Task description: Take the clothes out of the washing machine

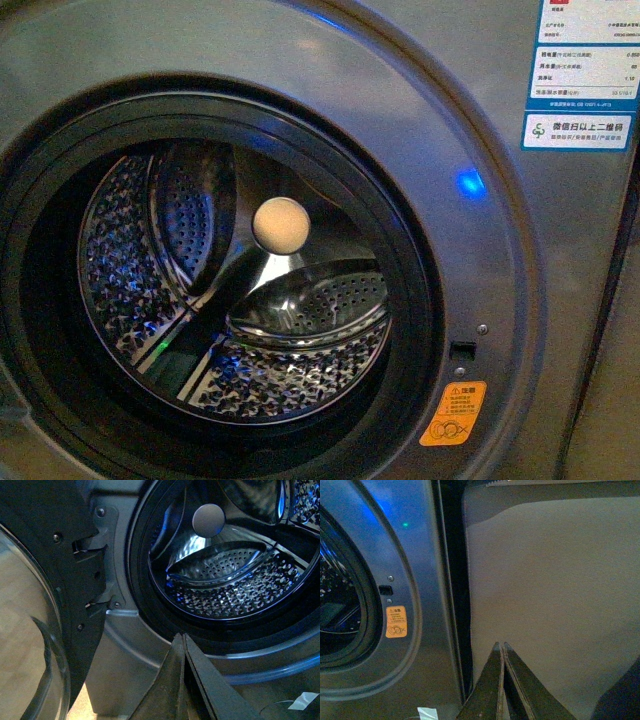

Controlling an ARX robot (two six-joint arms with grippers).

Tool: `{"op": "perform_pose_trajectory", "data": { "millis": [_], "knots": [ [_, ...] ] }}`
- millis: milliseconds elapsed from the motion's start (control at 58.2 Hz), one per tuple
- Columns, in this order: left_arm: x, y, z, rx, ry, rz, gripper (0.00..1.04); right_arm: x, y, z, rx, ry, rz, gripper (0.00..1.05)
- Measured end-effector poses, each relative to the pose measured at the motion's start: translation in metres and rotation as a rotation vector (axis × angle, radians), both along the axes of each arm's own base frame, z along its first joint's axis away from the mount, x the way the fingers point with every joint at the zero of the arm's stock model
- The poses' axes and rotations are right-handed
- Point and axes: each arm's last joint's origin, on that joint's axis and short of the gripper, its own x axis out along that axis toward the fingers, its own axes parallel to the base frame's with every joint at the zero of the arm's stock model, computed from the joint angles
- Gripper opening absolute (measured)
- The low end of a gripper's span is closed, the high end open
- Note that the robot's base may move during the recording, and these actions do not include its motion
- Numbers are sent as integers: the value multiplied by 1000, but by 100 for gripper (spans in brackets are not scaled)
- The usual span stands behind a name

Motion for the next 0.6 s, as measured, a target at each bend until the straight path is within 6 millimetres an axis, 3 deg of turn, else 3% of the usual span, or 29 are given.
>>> {"op": "perform_pose_trajectory", "data": {
  "millis": [447,516,602],
  "knots": [
    [0,0,0,0,0,0,4,0,0,0,0,0,0,2],
    [0,0,0,0,0,0,14,0,0,0,-1,0,0,5],
    [0,0,0,0,0,0,28,0,0,0,-2,0,0,18]
  ]
}}
